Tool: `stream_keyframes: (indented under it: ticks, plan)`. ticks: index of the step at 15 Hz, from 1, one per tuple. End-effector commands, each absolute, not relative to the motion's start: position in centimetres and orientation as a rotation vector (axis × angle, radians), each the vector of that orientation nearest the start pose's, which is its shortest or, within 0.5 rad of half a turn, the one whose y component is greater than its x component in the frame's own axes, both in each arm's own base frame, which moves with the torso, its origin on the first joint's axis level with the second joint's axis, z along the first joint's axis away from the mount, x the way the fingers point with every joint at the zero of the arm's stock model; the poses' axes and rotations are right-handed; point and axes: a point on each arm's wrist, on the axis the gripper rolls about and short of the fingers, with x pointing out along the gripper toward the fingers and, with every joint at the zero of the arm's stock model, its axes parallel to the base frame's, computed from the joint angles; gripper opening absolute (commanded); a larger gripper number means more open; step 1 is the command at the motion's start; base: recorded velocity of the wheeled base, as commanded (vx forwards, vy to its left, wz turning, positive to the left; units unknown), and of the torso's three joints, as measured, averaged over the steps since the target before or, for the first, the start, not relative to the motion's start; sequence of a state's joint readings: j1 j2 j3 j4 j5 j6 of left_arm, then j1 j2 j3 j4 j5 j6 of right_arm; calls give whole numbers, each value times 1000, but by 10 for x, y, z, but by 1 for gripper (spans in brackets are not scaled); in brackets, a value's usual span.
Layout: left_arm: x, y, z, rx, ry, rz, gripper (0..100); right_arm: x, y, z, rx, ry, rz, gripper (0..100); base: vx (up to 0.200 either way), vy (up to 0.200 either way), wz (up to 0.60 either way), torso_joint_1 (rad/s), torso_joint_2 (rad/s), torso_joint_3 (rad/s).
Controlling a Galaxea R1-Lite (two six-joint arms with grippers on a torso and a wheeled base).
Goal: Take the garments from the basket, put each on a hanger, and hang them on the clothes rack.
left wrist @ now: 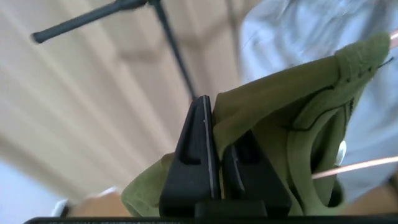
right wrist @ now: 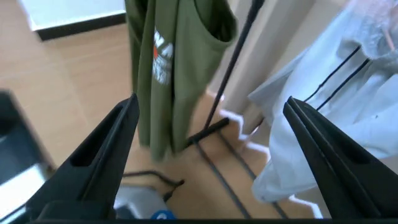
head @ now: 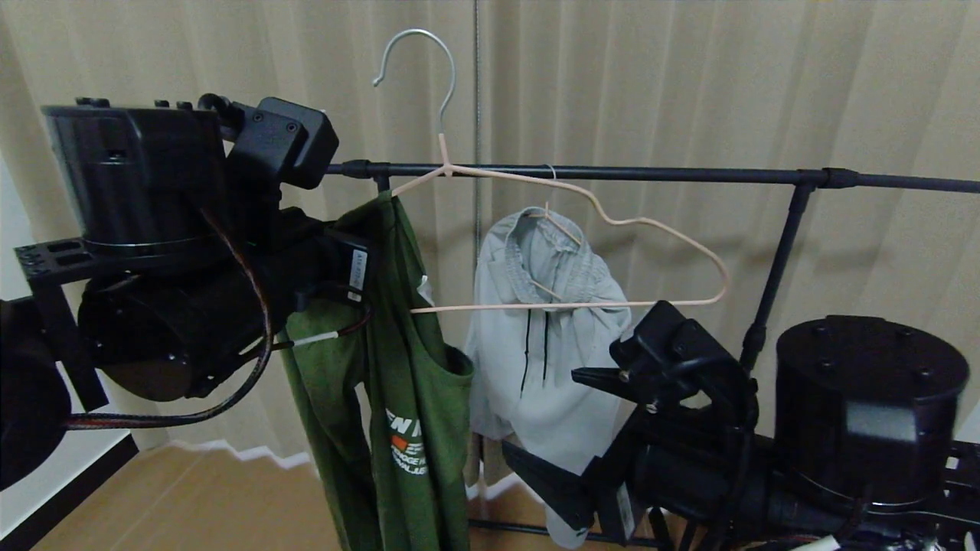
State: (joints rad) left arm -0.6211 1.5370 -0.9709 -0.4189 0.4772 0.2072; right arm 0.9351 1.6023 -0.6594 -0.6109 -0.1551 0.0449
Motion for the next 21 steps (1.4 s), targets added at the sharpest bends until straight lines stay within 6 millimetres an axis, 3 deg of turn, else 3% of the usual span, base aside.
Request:
stream_keyframes:
  ticks: [1,6,9,10,13,17,21]
  plan:
    - [225,-161,260,264,92,-193,0,179,234,147,-146,308,700,100,0,0,0,0,0,0]
    - [212,-171,267,237,40,-248,0,215,250,140,-82,201,590,100,0,0,0,0,0,0]
    - [207,-174,269,233,31,-267,0,219,251,139,-82,201,581,100,0,0,0,0,0,0]
    - [202,-175,273,228,18,-281,0,222,249,130,-97,224,561,100,0,0,0,0,0,0]
    - [203,-173,275,226,11,-270,0,217,242,126,-114,243,539,100,0,0,0,0,0,0]
    - [203,-169,278,220,3,-258,0,206,217,120,-131,278,508,100,0,0,0,0,0,0]
    - [217,-149,265,344,43,-170,0,202,175,132,-110,260,417,100,0,0,0,0,0,0]
